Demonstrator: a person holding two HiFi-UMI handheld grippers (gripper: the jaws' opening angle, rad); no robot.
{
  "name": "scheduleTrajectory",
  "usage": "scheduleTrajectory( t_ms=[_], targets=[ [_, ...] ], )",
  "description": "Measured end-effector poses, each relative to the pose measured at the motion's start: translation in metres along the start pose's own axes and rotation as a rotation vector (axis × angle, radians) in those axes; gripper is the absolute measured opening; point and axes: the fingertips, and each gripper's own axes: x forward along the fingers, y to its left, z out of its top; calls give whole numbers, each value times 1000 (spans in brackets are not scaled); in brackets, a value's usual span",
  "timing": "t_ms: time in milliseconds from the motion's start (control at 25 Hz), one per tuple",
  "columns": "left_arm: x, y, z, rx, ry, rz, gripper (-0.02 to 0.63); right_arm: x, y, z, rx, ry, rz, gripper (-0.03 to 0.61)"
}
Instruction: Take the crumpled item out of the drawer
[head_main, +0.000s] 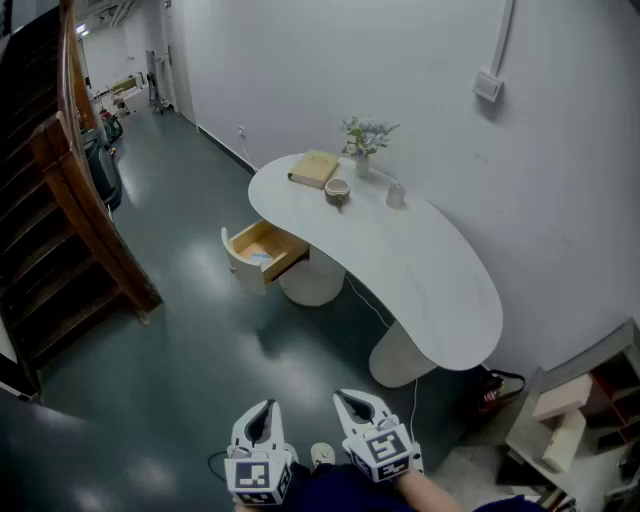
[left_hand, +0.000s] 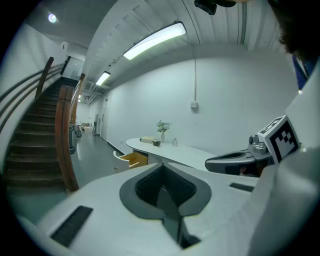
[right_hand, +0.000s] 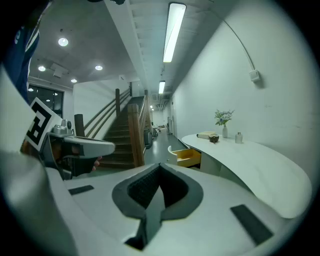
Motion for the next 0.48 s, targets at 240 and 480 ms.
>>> scheduleTrajectory(
  t_ms=[240,480],
  targets=[
    [1,-10,0,-19,-6,11,5,-4,0,-25,43,5,62,8],
    [11,-20,-1,-23,-19,50,5,-1,-16,-30,35,16,111,8]
  ],
)
